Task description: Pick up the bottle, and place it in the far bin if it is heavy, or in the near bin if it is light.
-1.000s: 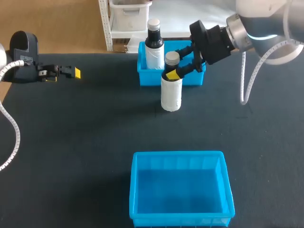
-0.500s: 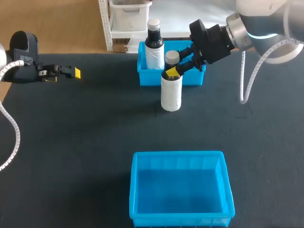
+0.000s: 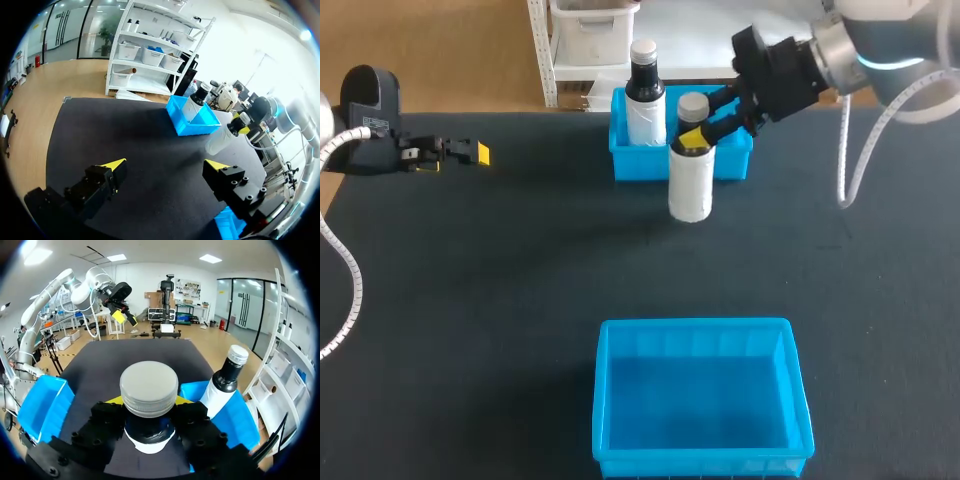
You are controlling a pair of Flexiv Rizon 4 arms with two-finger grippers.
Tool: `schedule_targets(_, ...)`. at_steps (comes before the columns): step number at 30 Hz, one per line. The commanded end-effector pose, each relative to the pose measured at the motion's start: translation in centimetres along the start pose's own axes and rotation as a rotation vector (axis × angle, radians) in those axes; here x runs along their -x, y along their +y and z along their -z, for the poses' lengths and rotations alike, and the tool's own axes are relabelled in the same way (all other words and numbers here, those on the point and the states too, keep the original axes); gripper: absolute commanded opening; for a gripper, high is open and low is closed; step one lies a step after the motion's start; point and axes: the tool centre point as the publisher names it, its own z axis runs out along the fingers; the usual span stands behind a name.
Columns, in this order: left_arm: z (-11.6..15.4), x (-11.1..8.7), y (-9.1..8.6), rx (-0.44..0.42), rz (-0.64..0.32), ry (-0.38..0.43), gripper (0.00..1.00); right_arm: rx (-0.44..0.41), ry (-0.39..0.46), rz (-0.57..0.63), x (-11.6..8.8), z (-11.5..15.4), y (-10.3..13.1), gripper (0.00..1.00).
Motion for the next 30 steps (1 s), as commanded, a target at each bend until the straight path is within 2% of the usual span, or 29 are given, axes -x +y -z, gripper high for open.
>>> schedule_targets(1,0.0,0.0,0.0,0.000,0.000,0.000,1.00,-0.042,0.008,0.001,0.5,2.6,1.6,0.00)
schedule_targets(6,0.0,0.0,0.0,0.000,0.000,0.000,1.00,-0.077,0.012,-0.001,1.0,5.2,1.9,0.00)
schedule_targets(10,0.0,0.0,0.0,0.000,0.000,0.000,1.00,-0.111,0.026,-0.012,0.6,7.5,2.3,0.00)
schedule_targets(30,0.0,0.0,0.0,0.000,0.000,0.000,1.00,-0.262,0.047,-0.114,-5.0,15.8,0.9,0.00)
